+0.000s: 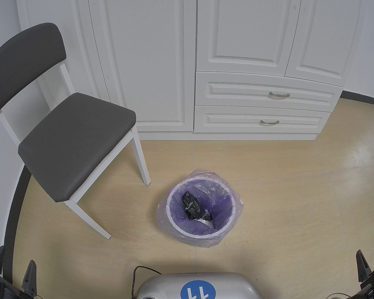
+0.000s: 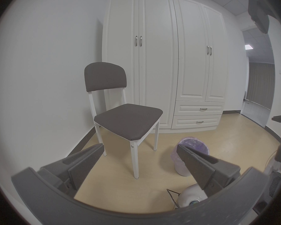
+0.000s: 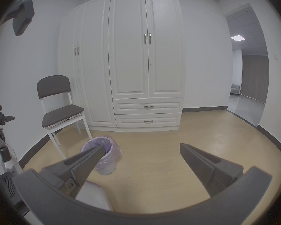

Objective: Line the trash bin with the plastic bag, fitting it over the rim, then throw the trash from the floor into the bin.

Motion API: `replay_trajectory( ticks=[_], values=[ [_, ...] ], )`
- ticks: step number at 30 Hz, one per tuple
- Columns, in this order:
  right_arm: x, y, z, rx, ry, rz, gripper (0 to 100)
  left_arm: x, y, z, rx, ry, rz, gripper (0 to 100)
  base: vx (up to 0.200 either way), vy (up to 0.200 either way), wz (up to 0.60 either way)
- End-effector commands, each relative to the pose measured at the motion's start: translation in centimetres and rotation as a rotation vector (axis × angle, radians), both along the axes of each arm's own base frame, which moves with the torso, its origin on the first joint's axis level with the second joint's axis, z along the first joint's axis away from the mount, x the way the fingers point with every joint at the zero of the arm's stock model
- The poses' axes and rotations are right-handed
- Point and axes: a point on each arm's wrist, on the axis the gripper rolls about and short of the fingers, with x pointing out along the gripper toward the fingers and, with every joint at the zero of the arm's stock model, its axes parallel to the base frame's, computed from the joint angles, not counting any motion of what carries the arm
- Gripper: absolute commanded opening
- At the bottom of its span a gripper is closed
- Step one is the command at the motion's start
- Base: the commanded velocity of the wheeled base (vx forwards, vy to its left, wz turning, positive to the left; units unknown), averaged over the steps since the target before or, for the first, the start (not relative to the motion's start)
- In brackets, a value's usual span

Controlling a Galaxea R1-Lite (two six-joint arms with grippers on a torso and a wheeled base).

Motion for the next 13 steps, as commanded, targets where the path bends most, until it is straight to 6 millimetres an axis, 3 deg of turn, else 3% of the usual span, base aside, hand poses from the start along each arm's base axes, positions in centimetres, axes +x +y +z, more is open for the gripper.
replay_trajectory(
  ticks=[1,13],
  values=[
    [0.01,0.0,-0.52,0.001,0.001,0.001,100,0.01,0.0,-0.52,0.008,0.001,0.001,100,0.0,0.0,0.0],
    [0.01,0.0,-0.52,0.001,0.001,0.001,100,0.01,0.0,-0.52,0.008,0.001,0.001,100,0.0,0.0,0.0]
  ],
)
